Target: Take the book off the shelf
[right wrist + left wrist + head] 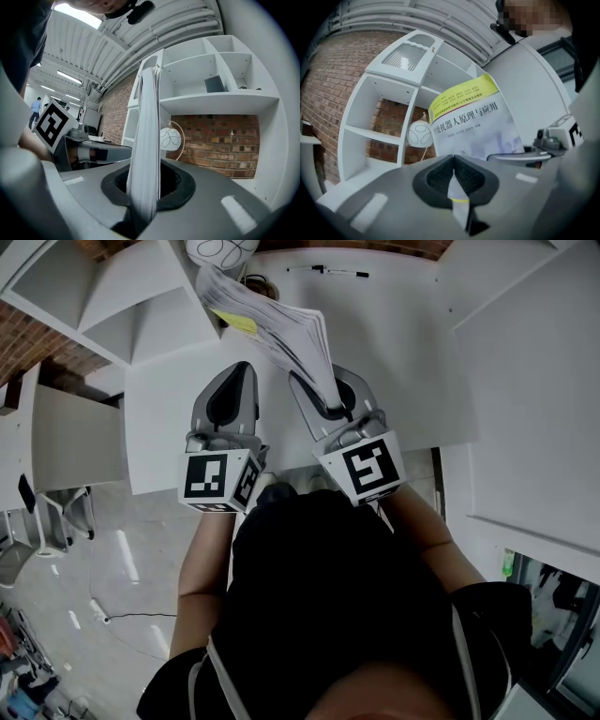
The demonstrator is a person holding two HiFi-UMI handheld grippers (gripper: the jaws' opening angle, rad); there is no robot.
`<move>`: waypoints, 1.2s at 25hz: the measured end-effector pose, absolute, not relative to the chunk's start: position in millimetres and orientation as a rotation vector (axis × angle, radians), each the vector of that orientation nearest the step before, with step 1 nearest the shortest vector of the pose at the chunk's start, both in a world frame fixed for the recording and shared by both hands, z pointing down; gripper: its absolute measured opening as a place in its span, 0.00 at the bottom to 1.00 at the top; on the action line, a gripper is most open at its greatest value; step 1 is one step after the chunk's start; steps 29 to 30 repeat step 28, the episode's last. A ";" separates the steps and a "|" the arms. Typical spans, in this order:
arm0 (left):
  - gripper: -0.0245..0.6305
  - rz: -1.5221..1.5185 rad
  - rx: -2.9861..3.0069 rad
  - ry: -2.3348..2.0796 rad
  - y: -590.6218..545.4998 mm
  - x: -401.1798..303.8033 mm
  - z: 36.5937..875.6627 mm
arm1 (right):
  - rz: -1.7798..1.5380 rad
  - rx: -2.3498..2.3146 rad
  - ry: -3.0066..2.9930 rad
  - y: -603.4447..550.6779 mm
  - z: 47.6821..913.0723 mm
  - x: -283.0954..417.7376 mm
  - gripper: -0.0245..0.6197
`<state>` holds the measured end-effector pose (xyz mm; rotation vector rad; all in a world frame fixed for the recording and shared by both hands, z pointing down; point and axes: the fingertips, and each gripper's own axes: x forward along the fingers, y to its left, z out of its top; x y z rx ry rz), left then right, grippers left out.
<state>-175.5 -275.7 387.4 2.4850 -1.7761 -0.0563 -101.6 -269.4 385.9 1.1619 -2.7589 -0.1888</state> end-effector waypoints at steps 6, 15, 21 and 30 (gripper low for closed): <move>0.05 -0.059 2.484 -1.756 -276.4 -171.1 389.4 | -0.181 1.137 -2.760 -266.6 389.4 -107.1 0.14; 0.05 -0.064 2.483 -1.763 -275.4 -171.8 388.6 | -0.172 1.129 -2.762 -265.6 389.3 -109.1 0.14; 0.05 -0.079 2.490 -1.770 -275.5 -170.6 386.8 | -0.149 1.133 -2.779 -265.2 385.0 -111.4 0.14; 0.05 -0.082 2.479 -1.754 -276.5 -166.4 390.9 | -0.149 1.131 -2.759 -266.8 391.2 -107.2 0.14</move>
